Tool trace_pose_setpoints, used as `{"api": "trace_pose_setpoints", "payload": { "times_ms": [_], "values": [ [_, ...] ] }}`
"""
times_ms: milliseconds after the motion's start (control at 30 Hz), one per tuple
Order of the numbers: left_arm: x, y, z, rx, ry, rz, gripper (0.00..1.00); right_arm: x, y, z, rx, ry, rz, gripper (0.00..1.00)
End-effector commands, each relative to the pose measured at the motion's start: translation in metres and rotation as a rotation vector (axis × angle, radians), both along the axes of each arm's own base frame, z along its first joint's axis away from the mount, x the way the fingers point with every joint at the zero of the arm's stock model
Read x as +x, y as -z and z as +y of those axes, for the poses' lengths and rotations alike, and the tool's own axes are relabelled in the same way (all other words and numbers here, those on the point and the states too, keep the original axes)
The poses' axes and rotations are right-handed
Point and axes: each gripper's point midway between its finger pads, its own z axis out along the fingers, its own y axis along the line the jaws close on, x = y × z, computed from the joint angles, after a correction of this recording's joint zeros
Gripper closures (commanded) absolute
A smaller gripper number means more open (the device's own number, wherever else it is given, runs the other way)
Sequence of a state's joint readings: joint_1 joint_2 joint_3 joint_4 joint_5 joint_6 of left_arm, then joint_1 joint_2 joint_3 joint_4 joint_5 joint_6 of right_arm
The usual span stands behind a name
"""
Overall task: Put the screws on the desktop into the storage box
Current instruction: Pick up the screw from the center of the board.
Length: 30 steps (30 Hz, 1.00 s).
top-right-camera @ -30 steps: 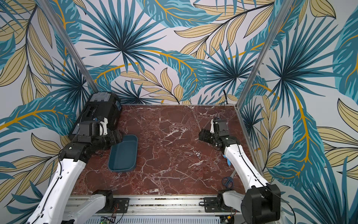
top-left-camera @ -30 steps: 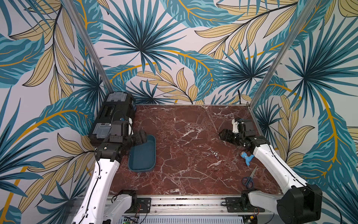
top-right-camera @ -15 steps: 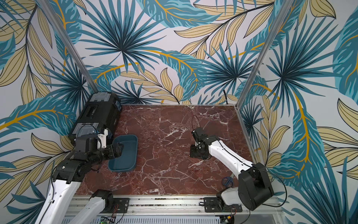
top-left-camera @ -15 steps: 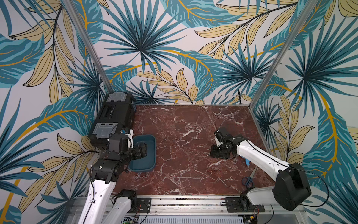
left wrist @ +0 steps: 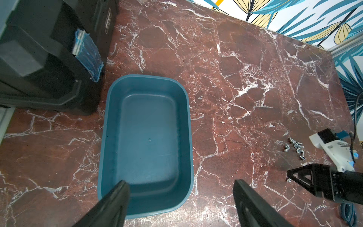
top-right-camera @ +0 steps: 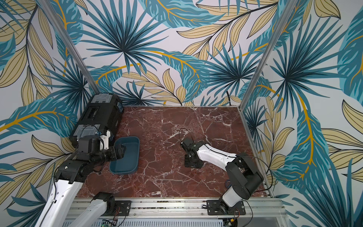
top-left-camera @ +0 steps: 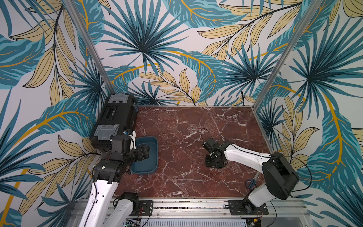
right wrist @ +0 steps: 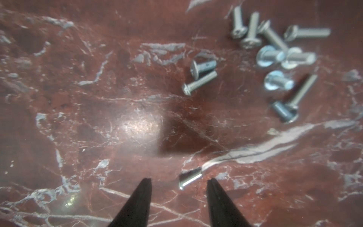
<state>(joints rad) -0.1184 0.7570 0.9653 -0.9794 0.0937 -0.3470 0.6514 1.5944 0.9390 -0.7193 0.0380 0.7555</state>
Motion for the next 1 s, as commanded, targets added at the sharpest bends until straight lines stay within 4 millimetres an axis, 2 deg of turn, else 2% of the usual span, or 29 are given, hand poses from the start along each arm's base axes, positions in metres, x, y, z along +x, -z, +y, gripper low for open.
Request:
{"api": "trace_pose_setpoints", "payload": {
  "times_ms": [0,267,367,467,967],
  "values": [
    [0.0,0.004,-0.001,0.004,0.01,-0.01,0.13,-0.004,0.011,-0.008,-0.041,0.083,0.0,0.53],
    [0.001,0.004,-0.002,0.002,0.013,-0.008,0.13,-0.006,0.007,-0.01,-0.038,0.128,-0.022,0.56],
    [0.001,0.004,-0.002,0.0,0.014,-0.008,0.13,-0.012,0.006,-0.018,-0.054,0.186,-0.015,0.61],
    [0.001,0.005,-0.003,-0.002,0.018,-0.009,0.13,-0.012,0.005,-0.018,-0.041,0.215,-0.026,0.62],
    [0.001,0.005,-0.004,-0.004,0.022,-0.008,0.13,-0.024,0.027,-0.016,-0.036,0.242,0.038,0.67]
  ]
}}
